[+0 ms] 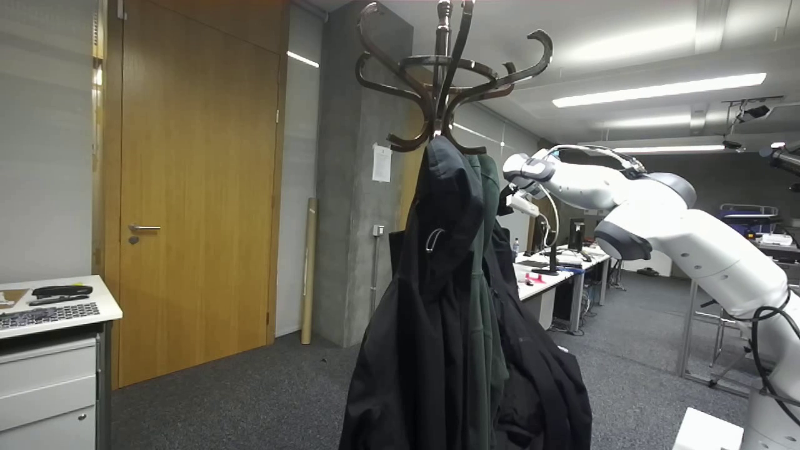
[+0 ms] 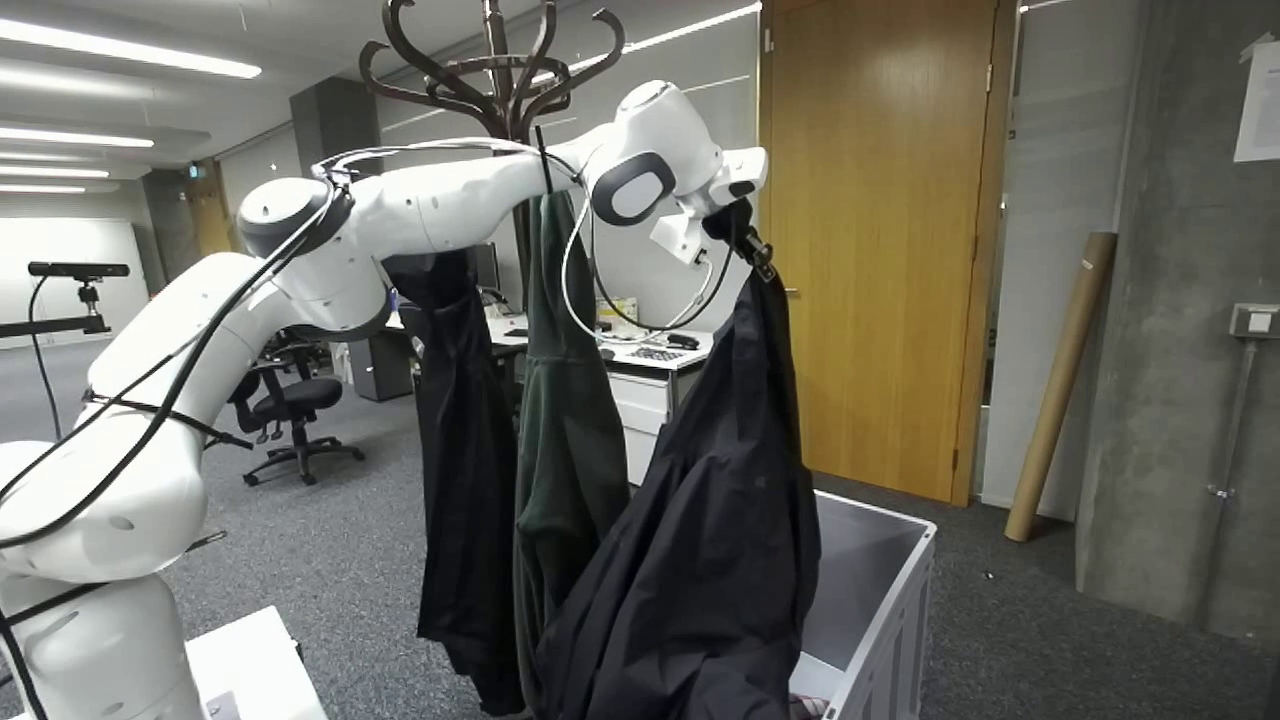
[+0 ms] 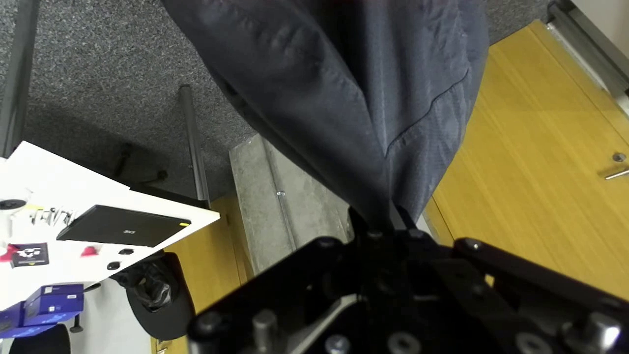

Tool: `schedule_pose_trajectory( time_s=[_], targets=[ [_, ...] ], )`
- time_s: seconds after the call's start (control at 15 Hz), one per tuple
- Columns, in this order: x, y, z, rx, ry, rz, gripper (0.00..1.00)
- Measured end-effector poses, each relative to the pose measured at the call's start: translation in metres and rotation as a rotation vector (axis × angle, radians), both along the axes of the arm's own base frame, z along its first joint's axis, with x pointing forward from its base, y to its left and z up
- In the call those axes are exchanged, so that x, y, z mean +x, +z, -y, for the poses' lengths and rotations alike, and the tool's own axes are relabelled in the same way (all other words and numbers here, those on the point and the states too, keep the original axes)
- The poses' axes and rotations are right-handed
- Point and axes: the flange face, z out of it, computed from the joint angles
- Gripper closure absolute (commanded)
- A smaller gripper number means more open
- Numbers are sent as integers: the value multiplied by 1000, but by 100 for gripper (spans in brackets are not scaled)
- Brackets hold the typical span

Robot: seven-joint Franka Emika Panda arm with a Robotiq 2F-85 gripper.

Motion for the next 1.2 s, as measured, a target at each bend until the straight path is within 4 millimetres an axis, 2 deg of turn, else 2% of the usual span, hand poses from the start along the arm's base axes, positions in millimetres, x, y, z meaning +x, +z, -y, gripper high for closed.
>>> schedule_pose_trajectory(
  time_s=[0.87,0.93,1.0,1.07,1.2],
  targets=[
    [9,-38,1,-102,63,-83,100],
    [10,-42,1,-107,67,-92,94],
    [10,-45,1,-110,69,-99,73],
    [11,-48,1,-114,70,-104,68],
    [11,-51,2,-125,67,-111,52]
  ],
)
